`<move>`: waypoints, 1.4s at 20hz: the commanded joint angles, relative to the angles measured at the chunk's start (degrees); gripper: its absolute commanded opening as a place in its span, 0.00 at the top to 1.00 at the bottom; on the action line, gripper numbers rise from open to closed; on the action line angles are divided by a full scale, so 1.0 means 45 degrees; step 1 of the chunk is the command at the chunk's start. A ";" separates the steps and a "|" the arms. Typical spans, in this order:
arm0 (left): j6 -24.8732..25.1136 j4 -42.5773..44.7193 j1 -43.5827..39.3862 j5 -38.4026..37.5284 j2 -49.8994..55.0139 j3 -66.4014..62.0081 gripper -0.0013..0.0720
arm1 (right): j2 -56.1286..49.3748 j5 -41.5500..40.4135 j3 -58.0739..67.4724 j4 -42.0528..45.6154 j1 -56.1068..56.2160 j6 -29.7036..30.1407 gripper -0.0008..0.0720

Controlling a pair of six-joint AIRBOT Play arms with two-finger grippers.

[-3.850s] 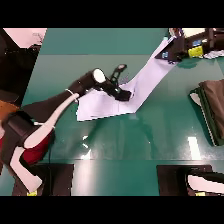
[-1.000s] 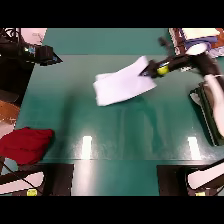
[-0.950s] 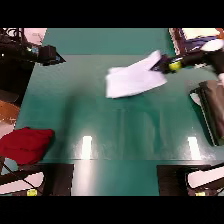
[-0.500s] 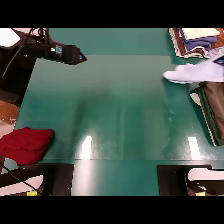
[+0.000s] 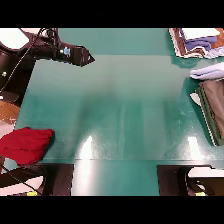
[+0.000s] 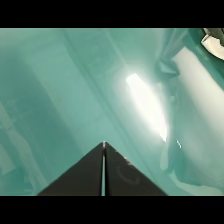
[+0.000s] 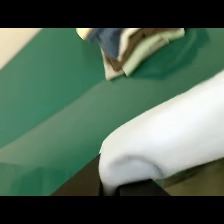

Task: Fold the shirts.

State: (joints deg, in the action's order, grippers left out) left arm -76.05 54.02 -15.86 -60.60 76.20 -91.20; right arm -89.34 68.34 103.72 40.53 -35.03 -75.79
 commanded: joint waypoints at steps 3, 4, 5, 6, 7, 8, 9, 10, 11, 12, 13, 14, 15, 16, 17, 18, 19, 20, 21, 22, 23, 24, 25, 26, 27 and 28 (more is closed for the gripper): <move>-0.0005 0.0369 -0.0024 0.0005 -0.0005 0.0005 0.95 | 0.0393 0.1122 0.2030 0.0359 -0.0180 0.0350 0.97; 0.0000 0.0403 -0.0024 -0.0005 -0.0005 0.0005 0.95 | 0.0656 0.1253 0.2025 0.0850 -0.0180 0.0330 0.97; 0.0000 0.0413 -0.0024 -0.0010 -0.0005 0.0005 0.95 | 0.0840 0.1423 0.2021 0.1438 -0.0180 0.0277 0.97; 0.0000 0.0466 -0.0024 -0.0029 -0.0005 0.0005 0.95 | 0.1049 0.1642 0.1957 0.2069 -0.0180 0.0267 0.97; 0.0000 0.0559 -0.0024 -0.0078 -0.0005 0.0005 0.95 | 0.1321 0.1685 0.1671 0.2506 -0.0194 0.0257 0.97; 0.0000 0.0646 -0.0024 -0.0146 -0.0005 0.0005 0.95 | 0.1656 0.1681 0.1185 0.3031 -0.0243 0.0165 0.97; 0.0000 0.0675 -0.0024 -0.0194 -0.0005 0.0005 0.95 | 0.1982 0.1719 0.0627 0.3502 -0.0369 0.0160 0.97; 0.0000 0.0675 -0.0024 -0.0233 -0.0005 0.0005 0.95 | 0.2297 0.1807 -0.0015 0.3876 -0.0525 0.0146 0.97; 0.0005 0.0675 -0.0024 -0.0287 -0.0005 0.0005 0.95 | 0.2589 0.1923 -0.0651 0.4056 -0.0777 0.0141 0.97; 0.0005 0.0680 -0.0024 -0.0355 -0.0005 0.0005 0.94 | 0.2934 0.2030 -0.1384 0.4022 -0.1175 0.0141 0.97; 0.0005 0.0680 -0.0024 -0.0413 -0.0005 0.0005 0.94 | 0.3259 0.2123 -0.2059 0.4036 -0.1574 0.0141 0.97; 0.0005 0.0680 -0.0024 -0.0461 -0.0005 0.0005 0.95 | 0.3614 0.2215 -0.2769 0.4051 -0.2040 0.0141 0.97; 0.0005 0.0680 -0.0024 -0.0452 -0.0005 0.0005 0.95 | 0.3949 0.2263 -0.3415 0.4099 -0.2506 0.0146 0.97; 0.0005 0.0680 -0.0024 -0.0452 -0.0005 0.0005 0.95 | 0.4303 0.2307 -0.4065 0.4546 -0.2982 0.0146 0.97; 0.0005 0.0680 -0.0024 -0.0452 -0.0005 0.0005 0.95 | 0.4634 0.2390 -0.4707 0.5134 -0.3366 0.0141 0.97; 0.0010 0.0680 -0.0024 -0.0452 -0.0005 0.0005 0.95 | 0.4891 0.2482 -0.5260 0.5634 -0.3677 0.0141 0.97; 0.0010 0.0680 -0.0024 -0.0452 -0.0005 0.0005 0.94 | 0.5153 0.2521 -0.5867 0.6067 -0.3968 0.0141 0.96; 0.0010 0.0680 -0.0024 -0.0461 -0.0005 0.0005 0.95 | 0.5353 0.2574 -0.6382 0.6436 -0.4197 0.0141 0.95; 0.0010 0.0680 -0.0024 -0.0476 -0.0005 0.0005 0.95 | 0.5532 0.2599 -0.6887 0.6897 -0.4435 0.0141 0.79; 0.0015 0.0680 -0.0024 -0.0529 -0.0005 0.0005 0.95 | 0.5654 0.2623 -0.7305 0.7266 -0.4609 0.0141 0.56; 0.0019 0.0680 -0.0024 -0.0583 -0.0005 0.0005 0.95 | 0.5731 0.2715 -0.7621 0.7630 -0.4804 0.0117 0.33; 0.0073 0.0680 -0.0024 -0.0636 -0.0005 0.0005 0.95 | 0.5736 0.2841 -0.7781 0.7820 -0.4974 0.0015 0.20; 0.0345 0.0675 -0.0024 -0.0690 -0.0005 0.0005 0.95 | 0.5731 0.2968 -0.7810 0.7825 -0.5134 -0.0170 0.18; 0.0345 0.0675 -0.0024 -0.0729 -0.0005 0.0005 0.95 | 0.5785 0.2953 -0.7800 0.7762 -0.5221 -0.0413 0.18; 0.0345 0.0675 -0.0024 -0.0738 -0.0005 0.0005 0.95 | 0.5863 0.2885 -0.7796 0.7524 -0.5202 -0.0549 0.18; 0.0340 0.0670 -0.0024 -0.0733 -0.0005 0.0005 0.94 | 0.5940 0.2812 -0.7796 0.7111 -0.5076 -0.0559 0.18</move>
State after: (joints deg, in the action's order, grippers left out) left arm -75.09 57.06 -15.97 -63.51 76.20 -91.20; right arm -63.61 80.82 69.95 73.25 -57.19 -76.82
